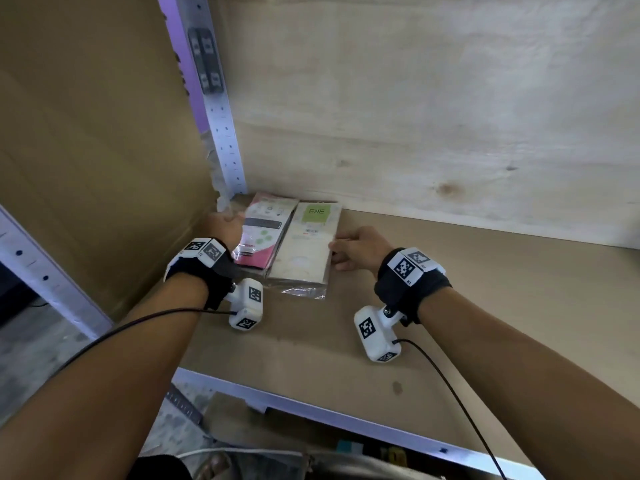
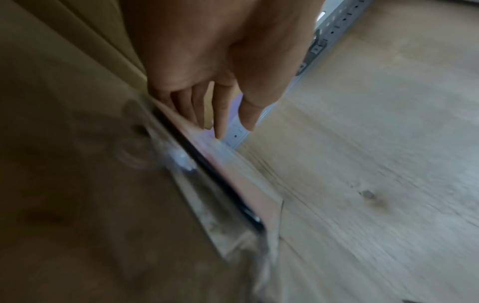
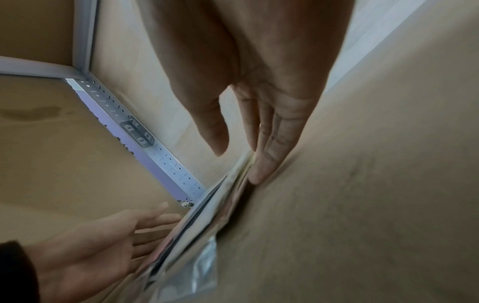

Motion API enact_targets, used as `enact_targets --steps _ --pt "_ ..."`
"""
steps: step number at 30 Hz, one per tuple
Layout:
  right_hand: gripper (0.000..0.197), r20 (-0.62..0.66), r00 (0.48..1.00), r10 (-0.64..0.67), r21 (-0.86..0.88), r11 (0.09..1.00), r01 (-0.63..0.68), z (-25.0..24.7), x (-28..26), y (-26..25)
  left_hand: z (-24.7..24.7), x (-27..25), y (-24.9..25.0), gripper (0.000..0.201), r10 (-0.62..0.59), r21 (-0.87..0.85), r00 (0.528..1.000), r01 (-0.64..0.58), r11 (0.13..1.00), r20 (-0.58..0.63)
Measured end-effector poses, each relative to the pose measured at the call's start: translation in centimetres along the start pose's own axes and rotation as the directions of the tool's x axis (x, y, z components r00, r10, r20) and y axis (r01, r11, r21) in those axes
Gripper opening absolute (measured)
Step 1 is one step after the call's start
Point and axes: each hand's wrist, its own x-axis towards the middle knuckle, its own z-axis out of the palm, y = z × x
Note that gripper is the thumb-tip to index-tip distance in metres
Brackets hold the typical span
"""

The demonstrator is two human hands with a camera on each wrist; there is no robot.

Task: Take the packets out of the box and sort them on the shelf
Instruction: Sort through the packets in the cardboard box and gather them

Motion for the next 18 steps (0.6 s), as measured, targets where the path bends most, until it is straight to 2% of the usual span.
enact_targets --steps 3,6,11,14,18 --pt "0.041 0.025 1.000 -0.017 -0.060 0.998 0.018 0.0 -1.5 -0.4 -1.0 -2.0 0.5 0.047 0.041 -0.009 0.999 -0.041 0.999 0.021" --pt "0.053 0.028 1.000 -0.011 -0.058 0.998 0.012 0.0 -4.2 -1.0 -2.1 -4.5 0.9 0.045 0.097 -0.011 0.995 -0.096 0.995 0.033" --pt "0.029 0.086 0.995 -0.051 -0.161 0.985 0.065 -1.0 -10.9 -2.0 -4.1 -9.9 1.4 0.034 0.239 0.002 0.968 -0.240 0.971 0.082" --pt "0.029 0.120 0.991 -0.059 -0.194 0.978 0.082 -1.4 -15.4 -2.2 -4.9 -13.6 2.1 0.030 0.322 -0.023 0.944 -0.321 0.947 0.066" --pt "0.028 0.099 0.991 -0.086 -0.253 0.961 0.108 -2.3 -22.2 -1.1 -5.7 -19.6 3.1 0.025 0.447 -0.063 0.892 -0.443 0.894 0.065"
